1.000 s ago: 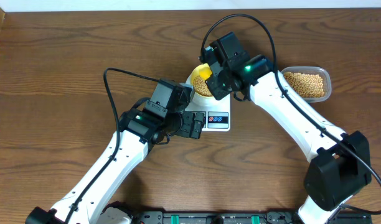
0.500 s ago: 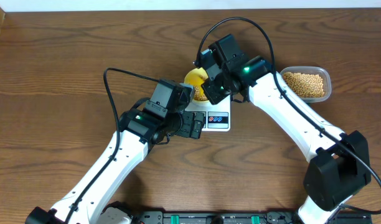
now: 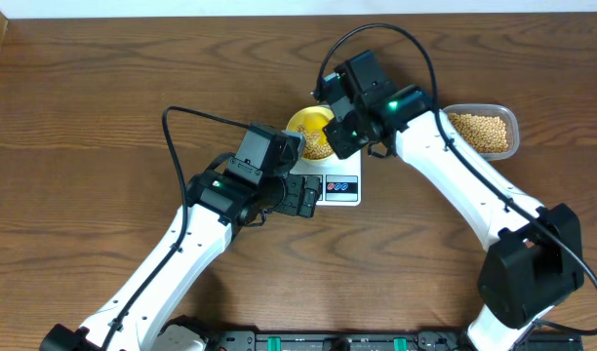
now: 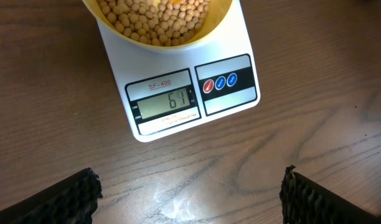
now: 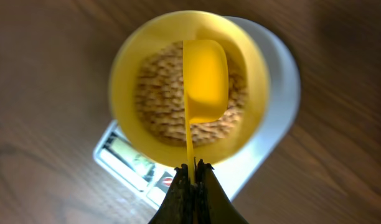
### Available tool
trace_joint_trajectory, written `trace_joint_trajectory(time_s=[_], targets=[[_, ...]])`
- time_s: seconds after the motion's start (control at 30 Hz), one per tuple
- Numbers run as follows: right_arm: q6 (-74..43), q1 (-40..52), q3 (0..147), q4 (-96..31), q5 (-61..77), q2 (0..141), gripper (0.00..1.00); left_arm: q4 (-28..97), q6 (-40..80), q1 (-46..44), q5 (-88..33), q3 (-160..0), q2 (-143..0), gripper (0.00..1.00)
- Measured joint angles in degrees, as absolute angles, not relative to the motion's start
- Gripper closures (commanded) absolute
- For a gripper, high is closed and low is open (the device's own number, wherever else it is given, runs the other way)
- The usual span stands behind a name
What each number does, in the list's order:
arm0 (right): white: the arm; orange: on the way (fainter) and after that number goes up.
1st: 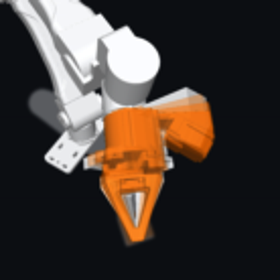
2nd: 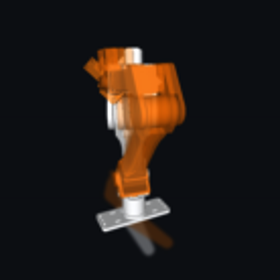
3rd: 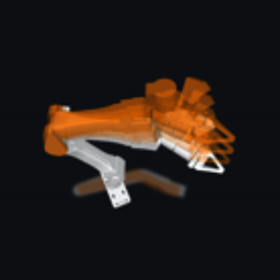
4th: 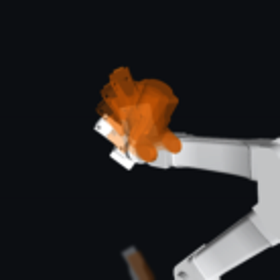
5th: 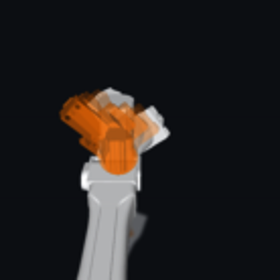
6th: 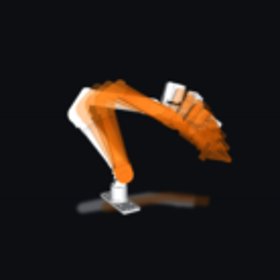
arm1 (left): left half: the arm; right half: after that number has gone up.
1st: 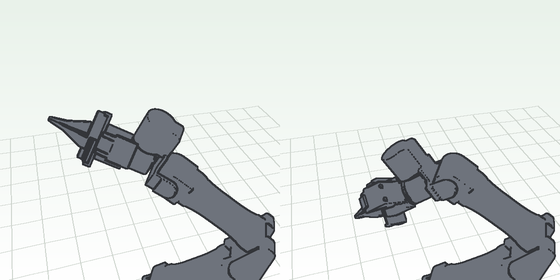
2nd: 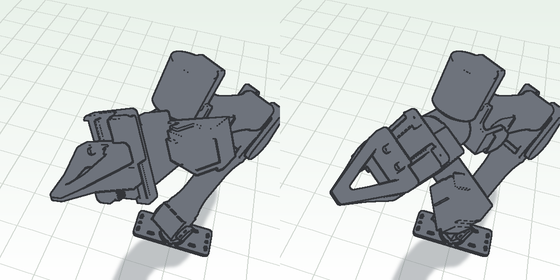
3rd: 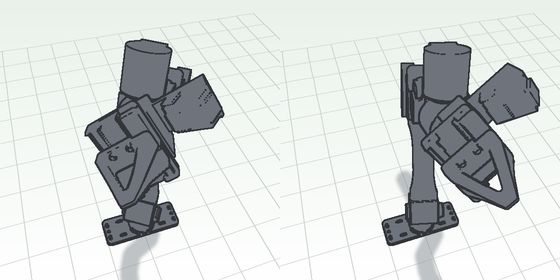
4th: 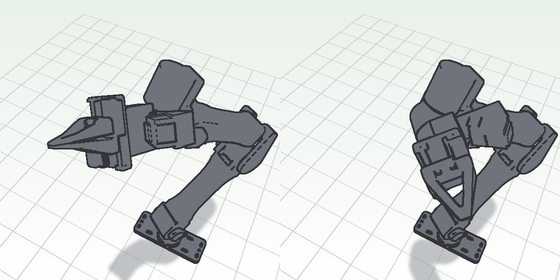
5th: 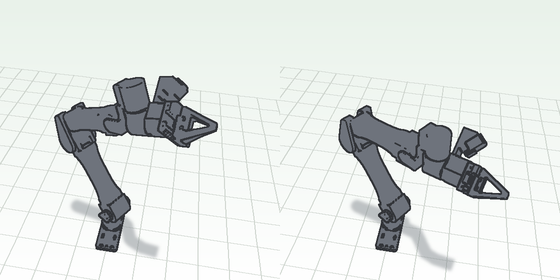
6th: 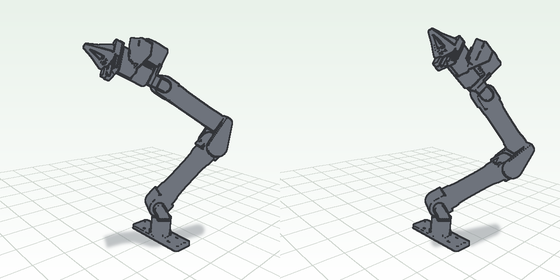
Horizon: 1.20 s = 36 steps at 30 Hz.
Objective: Scoop item into bowl and weigh 50g on scale
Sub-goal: 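Tilt the scoop over the bowl to pour chickpeas in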
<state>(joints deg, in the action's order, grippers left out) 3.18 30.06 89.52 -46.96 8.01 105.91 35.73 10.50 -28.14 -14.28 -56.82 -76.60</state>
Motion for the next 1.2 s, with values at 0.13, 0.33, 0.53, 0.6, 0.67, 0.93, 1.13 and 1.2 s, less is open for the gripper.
trace_joint_trajectory(time_s=[0.13, 0.33, 0.53, 0.6, 0.67, 0.93, 1.13, 1.2], targets=[[3.18, 29.3, 89.52, -46.98, 7.01, 105.91, 0.99, 35.73, 10.5, -28.14, -14.28, -56.82, -76.6, 0.06], [3.18, 29.19, 89.52, -46.98, 4.86, 105.91, 0.99, 35.73, 10.5, -28.14, -14.28, -56.82, -76.6, 0.06], [3.18, 29.04, 89.52, -46.98, 3.97, 105.91, 0.99, 35.73, 10.5, -28.14, -14.28, -56.82, -76.6, 0.06], [3.18, 29.04, 89.52, -47.0, 4.01, 105.91, 0.99, 35.73, 10.5, -28.14, -14.28, -56.82, -76.6, 0.06], [3.18, 29.04, 89.52, -46.98, 4.03, 105.91, 0.99, 35.73, 10.5, -28.14, -14.28, -56.82, -76.6, 0.05], [3.16, 28.88, 89.52, -47.11, 9.74, 105.91, 0.99, 35.73, 10.5, -28.14, -14.28, -56.82, -76.6, 0.05], [1.96, 28.14, 89.52, -47.11, 12.95, 105.91, 0.99, 35.73, 10.5, -28.14, -14.28, -56.82, -76.6, 0.06], [1.69, 27.57, 89.49, -47.11, 14.04, 105.91, 0.99, 35.73, 10.5, -28.14, -14.28, -56.82, -76.6, 0.06]])
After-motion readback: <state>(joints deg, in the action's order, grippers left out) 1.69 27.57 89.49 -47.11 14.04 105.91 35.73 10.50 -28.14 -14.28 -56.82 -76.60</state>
